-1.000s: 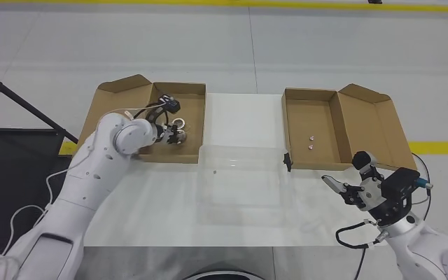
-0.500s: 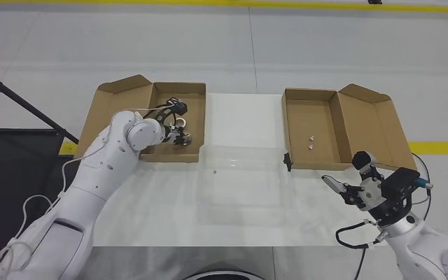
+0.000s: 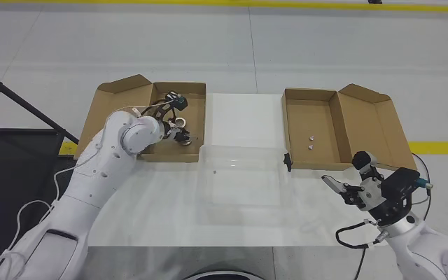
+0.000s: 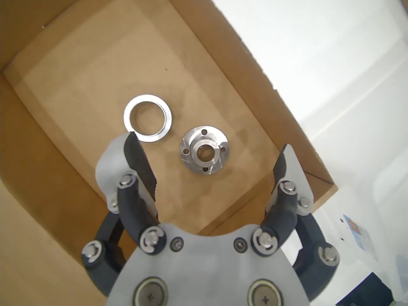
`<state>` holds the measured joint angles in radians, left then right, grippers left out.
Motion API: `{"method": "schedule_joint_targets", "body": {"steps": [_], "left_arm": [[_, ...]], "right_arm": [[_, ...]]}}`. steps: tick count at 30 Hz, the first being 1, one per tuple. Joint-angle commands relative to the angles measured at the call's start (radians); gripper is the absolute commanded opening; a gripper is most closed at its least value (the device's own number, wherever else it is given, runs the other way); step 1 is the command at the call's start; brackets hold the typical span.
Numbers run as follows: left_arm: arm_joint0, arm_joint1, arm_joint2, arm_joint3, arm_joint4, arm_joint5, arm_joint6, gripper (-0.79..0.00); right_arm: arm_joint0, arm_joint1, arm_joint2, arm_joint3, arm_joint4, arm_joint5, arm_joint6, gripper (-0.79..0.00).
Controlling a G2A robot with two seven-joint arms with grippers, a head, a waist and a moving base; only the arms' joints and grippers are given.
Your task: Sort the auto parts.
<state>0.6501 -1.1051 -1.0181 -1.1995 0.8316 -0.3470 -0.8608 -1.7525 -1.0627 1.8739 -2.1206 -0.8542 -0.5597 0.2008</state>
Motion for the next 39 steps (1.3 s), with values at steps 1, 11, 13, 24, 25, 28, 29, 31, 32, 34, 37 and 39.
{"method": "schedule_joint_targets", "body": {"steps": [1,11,13,24,25,28,29,31,32,34,37,39], "left_arm": [[0.064,0.018,-0.051,-0.109,0.015,0.000,0.029,0.000],[0.387,0.074,-0.248,-0.517,0.179,0.053,0.246,0.000],[0.446,0.079,-0.281,-0.568,0.199,0.064,0.307,0.000],[0.702,0.089,-0.413,-0.713,0.243,0.109,0.582,0.000],[0.716,0.089,-0.420,-0.720,0.244,0.108,0.601,0.000],[0.745,0.089,-0.430,-0.728,0.245,0.097,0.644,0.000],[0.745,0.089,-0.430,-0.728,0.245,0.097,0.644,0.000],[0.746,0.089,-0.431,-0.729,0.245,0.097,0.646,-0.001],[0.746,0.089,-0.431,-0.729,0.245,0.097,0.646,-0.001],[0.745,0.089,-0.431,-0.728,0.245,0.097,0.644,-0.001],[0.745,0.089,-0.430,-0.728,0.245,0.097,0.644,-0.001],[0.745,0.089,-0.430,-0.728,0.245,0.097,0.644,-0.001]], "right_arm": [[0.001,0.000,-0.002,0.000,0.000,0.005,-0.001,0.000],[0.050,-0.005,-0.038,0.028,-0.039,0.128,0.011,0.000],[0.069,-0.006,-0.050,0.044,-0.055,0.156,0.015,0.000],[0.162,-0.010,-0.089,0.150,-0.037,0.184,-0.043,0.000],[0.162,-0.010,-0.089,0.150,-0.037,0.184,-0.043,0.000],[0.162,-0.010,-0.089,0.150,-0.037,0.184,-0.043,0.000],[0.162,-0.010,-0.089,0.150,-0.037,0.184,-0.043,0.000],[0.162,-0.010,-0.089,0.150,-0.037,0.184,-0.043,-0.001],[0.162,-0.010,-0.089,0.150,-0.037,0.184,-0.043,0.000],[0.162,-0.010,-0.089,0.150,-0.037,0.184,-0.043,0.000],[0.162,-0.010,-0.089,0.150,-0.037,0.184,-0.043,-0.001],[0.162,-0.010,-0.089,0.150,-0.037,0.184,-0.043,0.000]]}}
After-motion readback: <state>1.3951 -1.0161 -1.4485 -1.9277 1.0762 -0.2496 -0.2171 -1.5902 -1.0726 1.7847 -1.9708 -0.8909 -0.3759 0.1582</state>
